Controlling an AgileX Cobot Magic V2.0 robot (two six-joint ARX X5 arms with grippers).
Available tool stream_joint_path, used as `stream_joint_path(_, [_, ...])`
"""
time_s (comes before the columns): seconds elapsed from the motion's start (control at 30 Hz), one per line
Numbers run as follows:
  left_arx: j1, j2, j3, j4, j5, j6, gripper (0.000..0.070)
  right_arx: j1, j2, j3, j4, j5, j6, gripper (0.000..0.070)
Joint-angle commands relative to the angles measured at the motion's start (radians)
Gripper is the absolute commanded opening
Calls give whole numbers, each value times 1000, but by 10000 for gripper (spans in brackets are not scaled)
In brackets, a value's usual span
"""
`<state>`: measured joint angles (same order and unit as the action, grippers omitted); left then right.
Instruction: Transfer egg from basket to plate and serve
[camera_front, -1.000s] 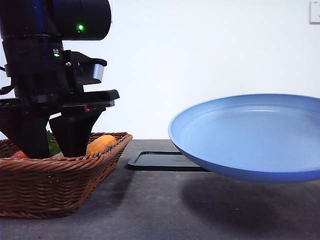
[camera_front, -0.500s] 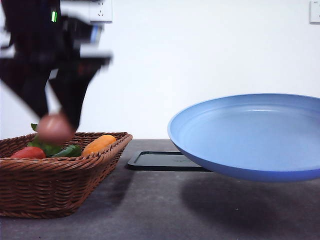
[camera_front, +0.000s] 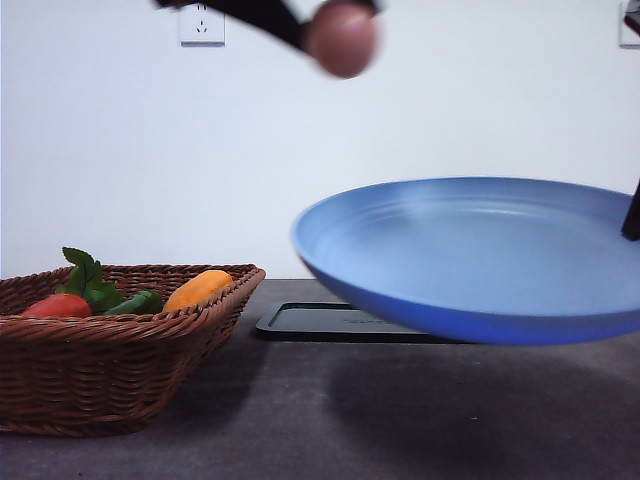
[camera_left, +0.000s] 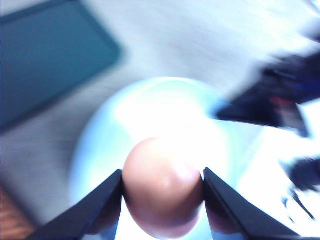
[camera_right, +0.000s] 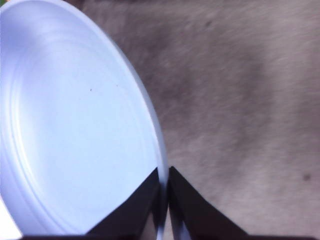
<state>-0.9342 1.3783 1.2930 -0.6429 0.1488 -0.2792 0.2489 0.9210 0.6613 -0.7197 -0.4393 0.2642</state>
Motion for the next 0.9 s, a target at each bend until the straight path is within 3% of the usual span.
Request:
stream_joint_path(0.0, [-40, 41, 17, 12, 2, 13, 137, 18, 18, 8, 13, -7, 34, 0])
stream_joint_path(0.2, [-123, 153, 17, 4, 0, 33, 137, 61, 39, 8, 10, -10, 45, 0])
stream_joint_path(0.57, [-150, 270, 17, -24, -4, 56, 147, 66, 39, 8, -9, -43, 62, 0])
stream_joint_path(0.87, [-154, 272, 17, -42, -58, 55, 370, 66, 50, 8, -44, -60, 62, 0])
